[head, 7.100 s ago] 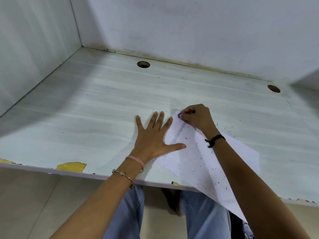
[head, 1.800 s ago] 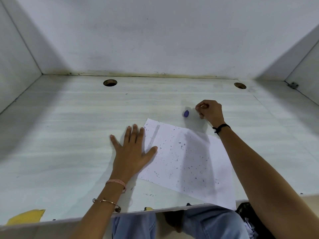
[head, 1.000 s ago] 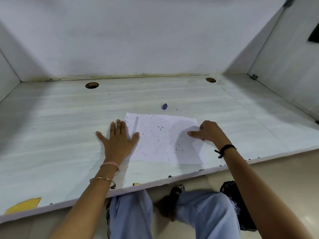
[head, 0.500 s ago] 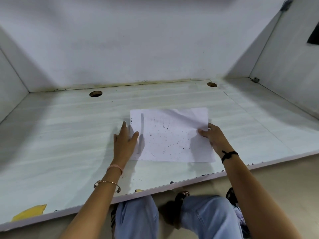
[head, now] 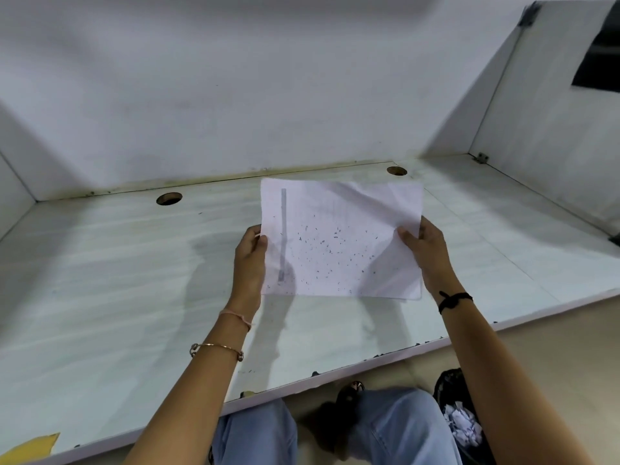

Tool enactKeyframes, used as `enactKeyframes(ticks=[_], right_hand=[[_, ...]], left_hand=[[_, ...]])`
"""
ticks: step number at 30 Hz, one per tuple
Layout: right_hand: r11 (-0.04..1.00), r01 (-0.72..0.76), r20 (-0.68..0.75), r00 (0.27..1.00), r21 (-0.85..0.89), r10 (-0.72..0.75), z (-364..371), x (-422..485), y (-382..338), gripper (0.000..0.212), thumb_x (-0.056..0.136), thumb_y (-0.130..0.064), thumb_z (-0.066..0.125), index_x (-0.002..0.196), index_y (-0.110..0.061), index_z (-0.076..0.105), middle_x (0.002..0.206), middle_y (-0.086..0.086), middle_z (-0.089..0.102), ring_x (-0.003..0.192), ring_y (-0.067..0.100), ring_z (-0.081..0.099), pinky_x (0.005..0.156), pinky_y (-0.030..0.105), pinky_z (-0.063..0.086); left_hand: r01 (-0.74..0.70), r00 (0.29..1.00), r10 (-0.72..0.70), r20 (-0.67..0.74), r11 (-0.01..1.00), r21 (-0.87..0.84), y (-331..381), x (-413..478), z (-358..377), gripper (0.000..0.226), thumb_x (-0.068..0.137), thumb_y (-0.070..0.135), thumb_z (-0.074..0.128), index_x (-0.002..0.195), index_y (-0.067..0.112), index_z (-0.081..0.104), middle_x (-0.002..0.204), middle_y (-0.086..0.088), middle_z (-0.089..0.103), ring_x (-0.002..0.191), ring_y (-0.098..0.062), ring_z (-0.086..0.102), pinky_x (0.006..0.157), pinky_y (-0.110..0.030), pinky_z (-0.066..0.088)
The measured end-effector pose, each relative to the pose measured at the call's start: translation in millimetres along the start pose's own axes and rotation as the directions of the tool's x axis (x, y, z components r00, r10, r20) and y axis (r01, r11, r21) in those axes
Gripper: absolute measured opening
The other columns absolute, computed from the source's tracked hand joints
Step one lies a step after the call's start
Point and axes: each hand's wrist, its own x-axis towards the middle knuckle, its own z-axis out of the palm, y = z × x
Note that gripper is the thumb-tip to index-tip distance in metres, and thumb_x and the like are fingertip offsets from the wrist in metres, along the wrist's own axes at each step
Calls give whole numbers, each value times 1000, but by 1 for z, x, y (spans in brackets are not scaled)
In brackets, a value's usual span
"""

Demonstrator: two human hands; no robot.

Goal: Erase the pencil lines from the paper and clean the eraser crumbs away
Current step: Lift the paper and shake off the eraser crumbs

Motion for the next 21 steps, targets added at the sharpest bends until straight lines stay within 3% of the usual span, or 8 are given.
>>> enactKeyframes(ticks=[3, 5, 8, 10, 18, 21], right_hand=[[992, 122, -64, 991, 13, -121, -3, -8, -5, 28, 93, -15, 57, 121, -14, 59, 112, 2, 66, 103, 20, 62, 85, 30, 50], [978, 190, -58, 981, 83, -186, -5, -16, -8, 27, 92, -18, 60, 118, -12, 60, 111, 5, 67, 101, 20, 63, 83, 30, 51], [966, 194, -16, 981, 170, -194, -5, -26, -10, 26, 88, -19, 67, 113, -13, 62, 110, 8, 68, 101, 23, 65, 83, 35, 54], [975, 142, 9, 989, 169, -145, -3, -28, -6, 24, 87, -17, 69, 111, -14, 65, 108, 6, 70, 100, 24, 67, 84, 39, 56], [987, 102, 17, 994, 123, -105, 5, -28, -12, 22, 85, -24, 71, 101, -9, 68, 100, 6, 73, 94, 22, 69, 84, 39, 56], [987, 101, 19, 994, 125, -104, 8, -28, -10, 20, 84, -26, 71, 100, -14, 69, 101, 6, 73, 95, 22, 69, 85, 40, 56]], left_hand=[[-10, 1000, 11, 3, 996, -94, 1, -5, 6, 18, 101, 7, 45, 106, 19, 58, 96, 14, 63, 83, 4, 57, 74, -12, 42], [0, 1000, 1, 6, 987, -160, 0, -10, 8, 18, 99, 8, 48, 108, 21, 58, 97, 17, 64, 88, 1, 58, 80, -18, 43], [43, 999, -39, 22, 975, -218, -1, -18, 11, 32, 101, 14, 50, 132, 18, 55, 128, 15, 59, 118, 1, 54, 102, -18, 40], [39, 999, -32, 39, 981, -189, -2, -21, 13, 41, 101, 17, 50, 142, 11, 49, 143, 5, 52, 132, -6, 46, 107, -17, 36], [10, 1000, -12, -15, 990, -139, 5, -21, 18, 49, 98, 27, 56, 143, 12, 48, 146, -5, 51, 135, -18, 46, 116, -43, 33], [6, 998, -18, -62, 982, -191, 6, -23, 21, 40, 98, 20, 54, 138, 15, 54, 137, 0, 58, 130, -14, 51, 114, -38, 36]])
